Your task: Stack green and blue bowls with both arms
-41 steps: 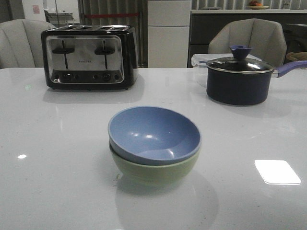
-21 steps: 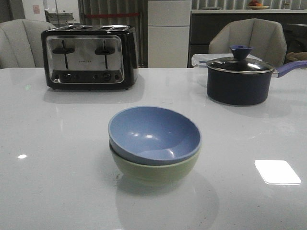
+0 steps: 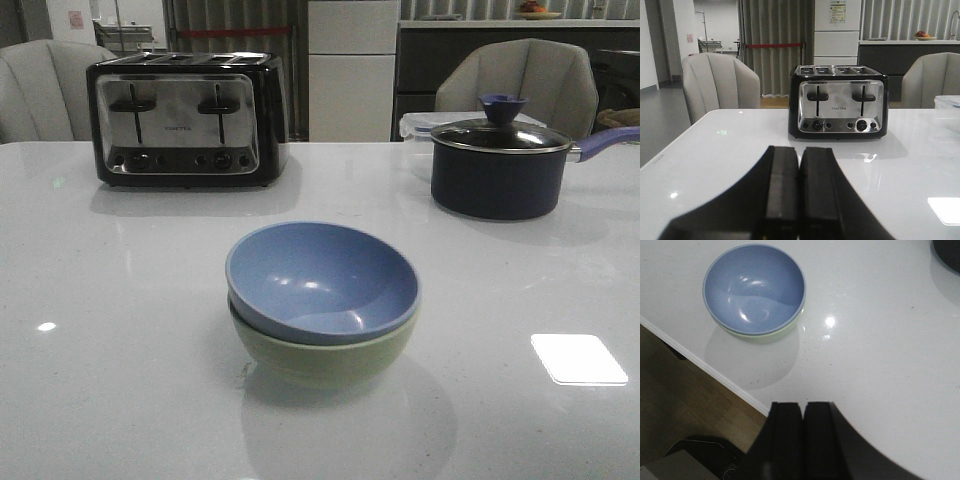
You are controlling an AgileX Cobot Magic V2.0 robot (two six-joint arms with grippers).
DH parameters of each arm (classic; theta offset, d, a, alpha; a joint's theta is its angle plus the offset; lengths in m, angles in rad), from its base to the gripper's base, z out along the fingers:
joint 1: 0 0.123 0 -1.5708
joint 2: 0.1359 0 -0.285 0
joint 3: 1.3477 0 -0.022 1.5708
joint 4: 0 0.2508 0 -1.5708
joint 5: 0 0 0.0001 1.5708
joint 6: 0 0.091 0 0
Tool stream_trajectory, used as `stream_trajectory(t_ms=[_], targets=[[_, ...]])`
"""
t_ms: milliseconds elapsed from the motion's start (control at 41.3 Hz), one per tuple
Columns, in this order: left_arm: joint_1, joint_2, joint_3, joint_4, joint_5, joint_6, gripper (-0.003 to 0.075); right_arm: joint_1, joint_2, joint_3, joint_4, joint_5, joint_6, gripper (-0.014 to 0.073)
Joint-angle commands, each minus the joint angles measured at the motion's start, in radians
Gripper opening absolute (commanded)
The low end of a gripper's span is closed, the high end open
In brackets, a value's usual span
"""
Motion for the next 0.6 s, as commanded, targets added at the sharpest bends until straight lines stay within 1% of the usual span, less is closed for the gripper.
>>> stream_trajectory(t_ms=[0,48,121,145,242,315,435,484,581], targets=[[-0.007,-0.02,0.005,-0.003,-0.088,-0.002,0.0093,-0.013,-0.022,-0.018,-0.003,-0.066,0.001,0.0031],[-0.007,-0.02,0.005,-0.003,-0.088,-0.002,0.0093,-0.045,-0.051,-0.005,0.01,-0.067,0.001,0.0031],[-0.007,-0.02,0.005,-0.003,-0.088,-0.002,0.0093,-0.137,-0.13,0.03,0.013,-0.082,0.001,0.0031],[-0.007,-0.02,0.005,-0.003,-0.088,-0.002,0.0093,-0.152,-0.155,0.042,0.012,-0.09,0.0,0.0031],[-0.007,-0.02,0.005,-0.003,-0.088,-0.002,0.0093,-0.269,-0.274,0.118,0.011,-0.173,0.0,0.0031],[-0.007,-0.02,0.005,-0.003,-0.088,-0.002,0.0093,-0.338,-0.352,0.188,-0.002,-0.263,-0.001,0.0031],[-0.007,-0.02,0.005,-0.003,-0.088,-0.002,0.0093,-0.432,-0.474,0.34,-0.01,-0.469,-0.001,0.0031],[-0.007,-0.02,0.005,-0.003,-0.088,-0.002,0.0093,-0.456,-0.521,0.408,-0.01,-0.547,-0.001,0.0031],[-0.007,-0.02,0.005,-0.003,-0.088,-0.002,0.0093,-0.461,-0.594,0.497,-0.01,-0.625,-0.001,0.0031]])
